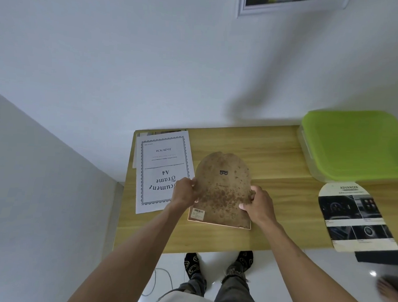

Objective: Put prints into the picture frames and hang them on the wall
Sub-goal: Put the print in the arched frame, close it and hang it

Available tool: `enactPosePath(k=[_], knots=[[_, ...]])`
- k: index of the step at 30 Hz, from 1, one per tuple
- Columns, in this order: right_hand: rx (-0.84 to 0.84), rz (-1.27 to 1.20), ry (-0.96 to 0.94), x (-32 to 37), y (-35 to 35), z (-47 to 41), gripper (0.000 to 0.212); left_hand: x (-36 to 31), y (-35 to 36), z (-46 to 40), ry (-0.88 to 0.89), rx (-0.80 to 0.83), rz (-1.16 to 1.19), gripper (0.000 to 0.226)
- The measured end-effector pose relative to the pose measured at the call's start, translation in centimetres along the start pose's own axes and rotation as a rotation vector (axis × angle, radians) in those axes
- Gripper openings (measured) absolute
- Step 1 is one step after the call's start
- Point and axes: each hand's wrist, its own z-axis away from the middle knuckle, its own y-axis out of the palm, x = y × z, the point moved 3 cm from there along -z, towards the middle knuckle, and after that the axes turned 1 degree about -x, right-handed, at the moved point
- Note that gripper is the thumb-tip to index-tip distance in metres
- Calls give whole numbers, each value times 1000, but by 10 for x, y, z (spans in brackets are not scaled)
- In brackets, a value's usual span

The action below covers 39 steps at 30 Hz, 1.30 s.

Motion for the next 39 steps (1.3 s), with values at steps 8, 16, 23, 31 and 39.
enactPosePath(k=[8, 16, 23, 31, 39], knots=[[21, 103, 16, 4, 2, 0, 77, -3, 7, -1, -19, -11, -88, 20], [40, 420, -121, 23, -2, -8, 76, -15, 5, -4, 141, 60, -364, 59], [305, 808, -387, 57, 0, -41, 134, -39, 14, -33, 422, 200, -861, 128], [520, 874, -339, 67, 7, -59, 138, -38, 15, -60, 453, 373, -917, 142], [603, 895, -346, 74, -2, -65, 139, -38, 13, -67, 549, 390, -976, 141]])
